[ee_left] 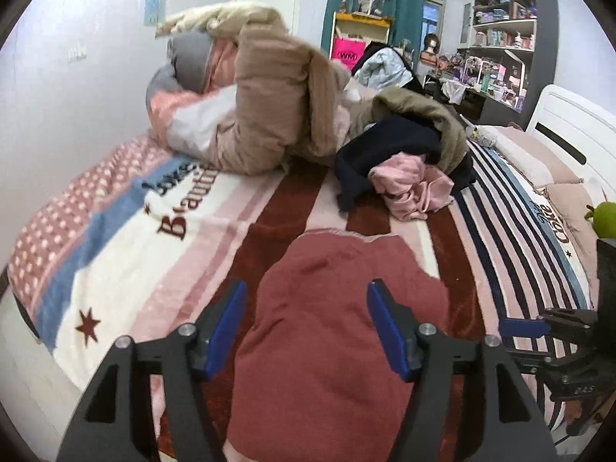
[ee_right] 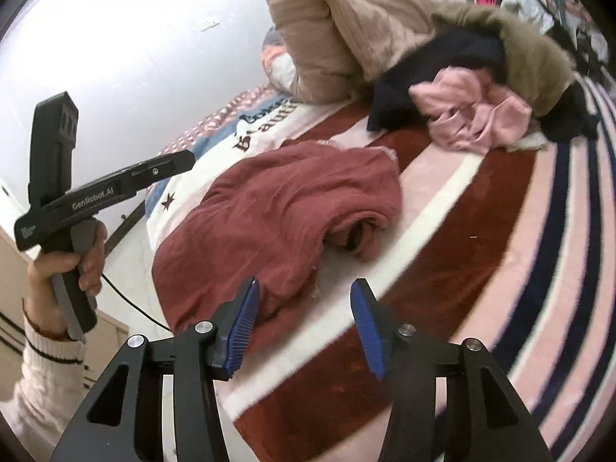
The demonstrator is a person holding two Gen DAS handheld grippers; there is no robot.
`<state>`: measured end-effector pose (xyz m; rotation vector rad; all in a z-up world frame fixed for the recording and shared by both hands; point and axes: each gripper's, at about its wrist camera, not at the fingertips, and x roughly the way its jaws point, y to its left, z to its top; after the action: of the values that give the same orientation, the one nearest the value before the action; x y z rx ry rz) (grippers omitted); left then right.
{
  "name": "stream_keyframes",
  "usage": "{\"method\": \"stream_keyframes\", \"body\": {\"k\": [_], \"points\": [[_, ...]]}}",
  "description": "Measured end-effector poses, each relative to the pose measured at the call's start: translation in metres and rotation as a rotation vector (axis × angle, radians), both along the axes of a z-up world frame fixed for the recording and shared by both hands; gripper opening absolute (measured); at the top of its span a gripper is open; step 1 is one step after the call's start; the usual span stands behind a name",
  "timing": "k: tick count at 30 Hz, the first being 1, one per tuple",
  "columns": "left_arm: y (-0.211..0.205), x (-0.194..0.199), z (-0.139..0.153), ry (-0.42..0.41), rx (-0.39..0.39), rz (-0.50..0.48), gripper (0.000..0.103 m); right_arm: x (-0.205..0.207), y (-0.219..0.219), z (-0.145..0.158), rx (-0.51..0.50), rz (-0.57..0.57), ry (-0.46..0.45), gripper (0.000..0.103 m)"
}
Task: Fold small clothes
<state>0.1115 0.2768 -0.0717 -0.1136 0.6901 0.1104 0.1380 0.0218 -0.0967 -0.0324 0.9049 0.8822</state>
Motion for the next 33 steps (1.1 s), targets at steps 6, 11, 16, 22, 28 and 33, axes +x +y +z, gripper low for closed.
{"method": "stream_keyframes", "body": {"k": [6, 11, 16, 22, 28, 33], "points": [[-0.052, -0.030, 0.024, -0.110, 0.086, -0.003, 0.073, -0.027, -0.059, 0.013, 0.014, -0.088, -0.126, 0.051], [-0.110, -0.058, 0.042, -0.232, 0.127, -0.041, 0.087, -0.044, -0.116, 0.016, 0.023, -0.198, -0.192, 0.053], [-0.166, -0.080, 0.053, -0.340, 0.108, -0.079, 0.100, -0.063, -0.179, 0.022, 0.004, -0.336, -0.280, 0.055], [-0.229, -0.099, 0.063, -0.437, 0.107, -0.128, 0.102, -0.100, -0.231, 0.037, -0.031, -0.466, -0.408, 0.064], [-0.263, -0.105, 0.071, -0.465, 0.094, -0.161, 0.102, -0.137, -0.244, 0.052, -0.077, -0.551, -0.565, 0.100], [-0.267, -0.102, 0.069, -0.458, 0.092, -0.170, 0.102, -0.146, -0.247, 0.059, -0.091, -0.582, -0.601, 0.103]]}}
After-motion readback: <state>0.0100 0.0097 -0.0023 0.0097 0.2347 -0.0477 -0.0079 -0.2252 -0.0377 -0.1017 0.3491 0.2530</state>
